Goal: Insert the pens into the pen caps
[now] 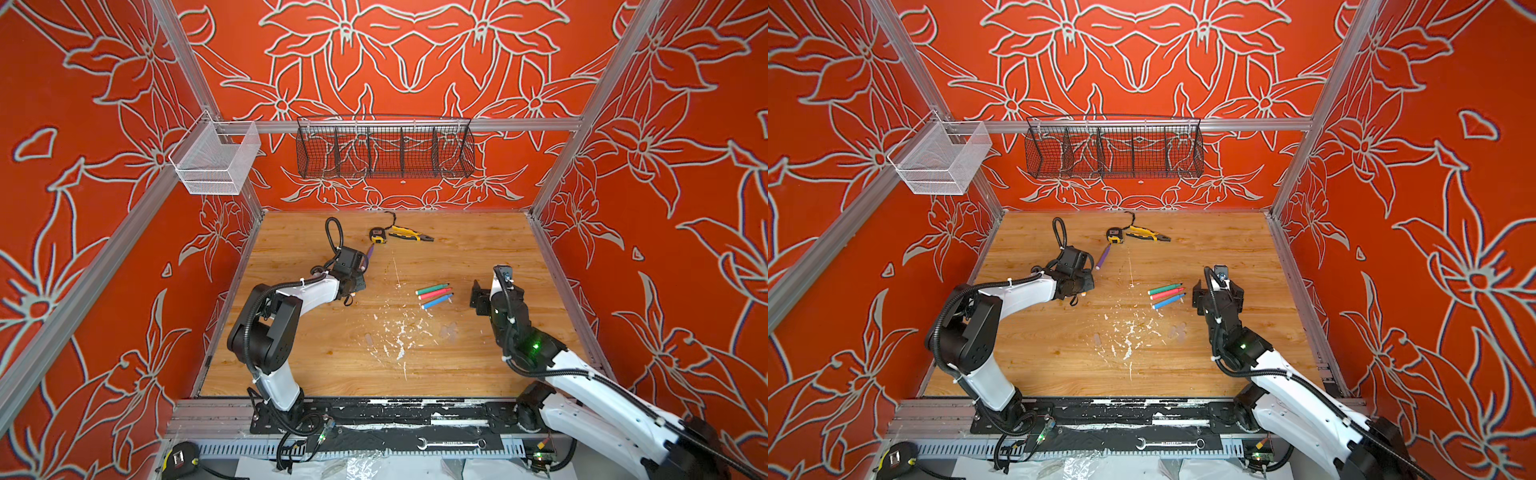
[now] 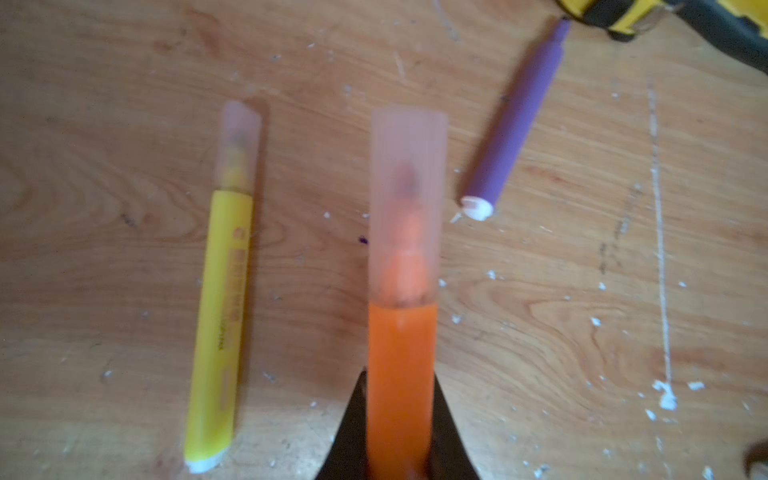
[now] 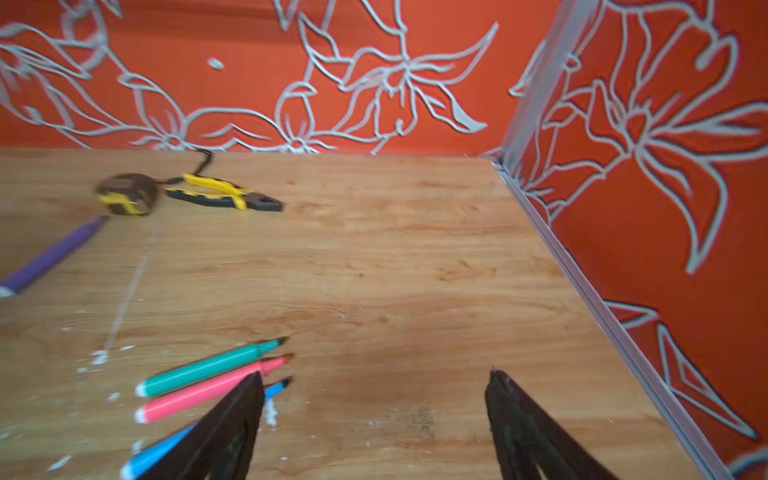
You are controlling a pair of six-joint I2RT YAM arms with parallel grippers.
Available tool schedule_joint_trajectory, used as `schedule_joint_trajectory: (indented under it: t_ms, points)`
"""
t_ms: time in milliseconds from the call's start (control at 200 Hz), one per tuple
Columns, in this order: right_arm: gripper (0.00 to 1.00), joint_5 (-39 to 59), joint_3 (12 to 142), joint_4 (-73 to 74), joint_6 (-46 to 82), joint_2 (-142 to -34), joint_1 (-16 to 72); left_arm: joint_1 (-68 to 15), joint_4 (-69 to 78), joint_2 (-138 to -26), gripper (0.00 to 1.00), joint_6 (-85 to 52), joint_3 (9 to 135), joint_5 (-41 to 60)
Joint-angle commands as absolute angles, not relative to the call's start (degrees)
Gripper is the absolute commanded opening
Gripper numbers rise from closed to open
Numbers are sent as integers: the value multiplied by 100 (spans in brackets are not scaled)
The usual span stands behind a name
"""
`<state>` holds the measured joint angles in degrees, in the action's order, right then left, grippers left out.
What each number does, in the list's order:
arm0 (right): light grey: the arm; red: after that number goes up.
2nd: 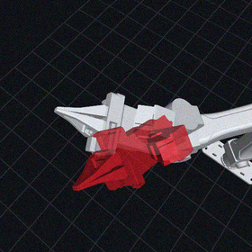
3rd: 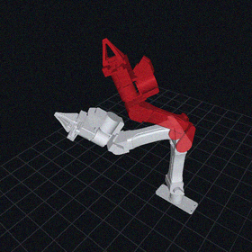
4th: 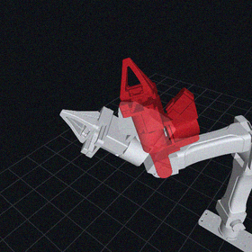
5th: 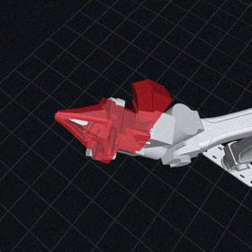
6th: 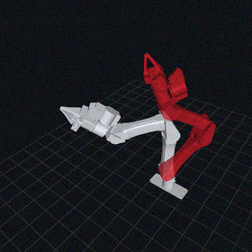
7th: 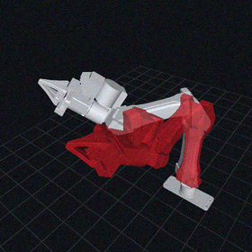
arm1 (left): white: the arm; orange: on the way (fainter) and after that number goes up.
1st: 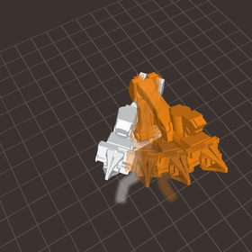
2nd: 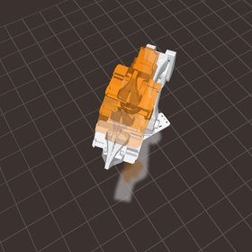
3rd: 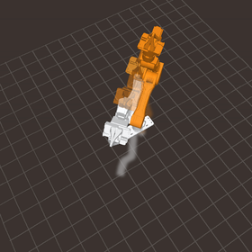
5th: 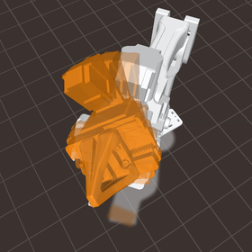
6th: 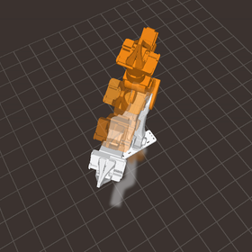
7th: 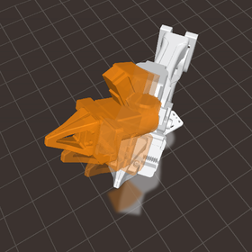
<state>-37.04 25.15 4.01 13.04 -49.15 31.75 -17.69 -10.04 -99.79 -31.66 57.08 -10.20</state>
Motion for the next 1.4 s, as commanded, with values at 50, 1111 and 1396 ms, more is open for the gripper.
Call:
schedule_joint_trajectory:
  t_ms: [50, 1111, 1396]
  points:
    - [83, -3629, 2323, 809, 1654, -5258, 2802, -1578, -1451, -10319, 0, -3483, 5970, -765]
    - [79, -3355, 2100, 1222, 1731, -5369, 2773, -1626, -1792, -9546, 51, -2100, 7330, -591]
    - [76, -3887, 2965, 2125, 1767, -6150, 2777, -1627, -2394, -10404, 49, -1670, 8530, -216]
